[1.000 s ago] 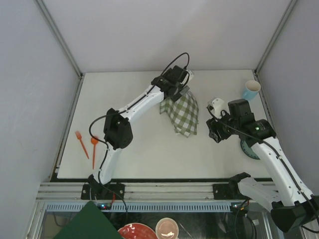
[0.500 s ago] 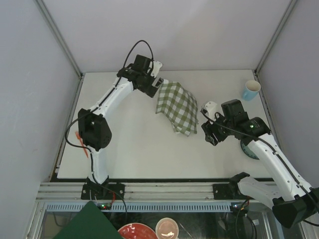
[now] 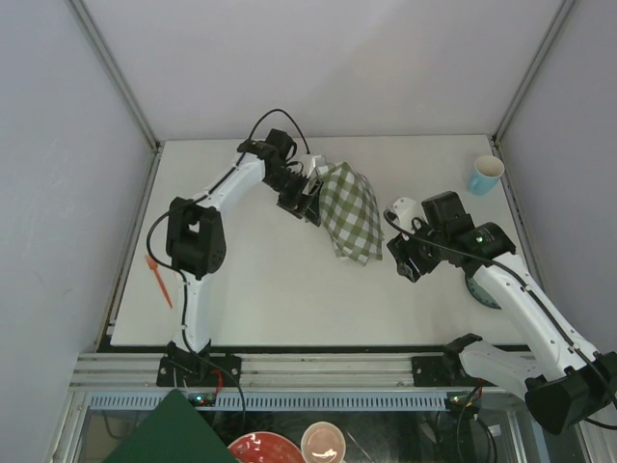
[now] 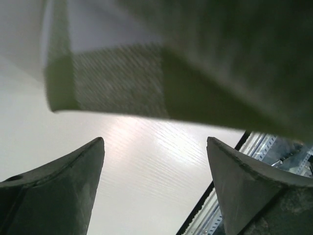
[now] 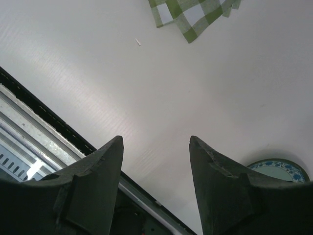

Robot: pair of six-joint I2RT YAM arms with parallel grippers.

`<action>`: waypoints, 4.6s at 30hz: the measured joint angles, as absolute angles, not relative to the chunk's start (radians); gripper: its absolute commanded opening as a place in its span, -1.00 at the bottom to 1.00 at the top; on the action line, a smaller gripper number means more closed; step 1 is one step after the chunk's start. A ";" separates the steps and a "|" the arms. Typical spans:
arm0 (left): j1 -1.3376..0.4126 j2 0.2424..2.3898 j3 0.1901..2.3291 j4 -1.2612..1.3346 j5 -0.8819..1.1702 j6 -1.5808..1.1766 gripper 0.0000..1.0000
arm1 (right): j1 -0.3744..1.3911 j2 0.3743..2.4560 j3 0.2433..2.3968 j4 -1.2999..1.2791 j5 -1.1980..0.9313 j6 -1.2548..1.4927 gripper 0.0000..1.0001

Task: Set the dinner table for one person
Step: Place the napkin at the center of the board, then flatten out the napkin at the center of the board.

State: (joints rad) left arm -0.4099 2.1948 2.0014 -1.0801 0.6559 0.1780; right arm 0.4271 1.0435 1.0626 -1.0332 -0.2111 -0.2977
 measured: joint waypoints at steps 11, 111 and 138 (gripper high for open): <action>-0.398 2.059 1.729 -0.895 0.642 0.229 0.90 | 0.427 1.045 1.063 -1.057 -0.273 -0.303 0.15; -0.386 1.946 1.171 0.142 0.610 -0.200 -1.00 | 0.323 1.087 1.138 -1.189 -0.611 -0.408 0.04; -0.392 1.579 1.594 -0.254 0.714 -0.225 -1.00 | 0.344 1.032 1.135 -1.182 -0.531 -0.405 -0.05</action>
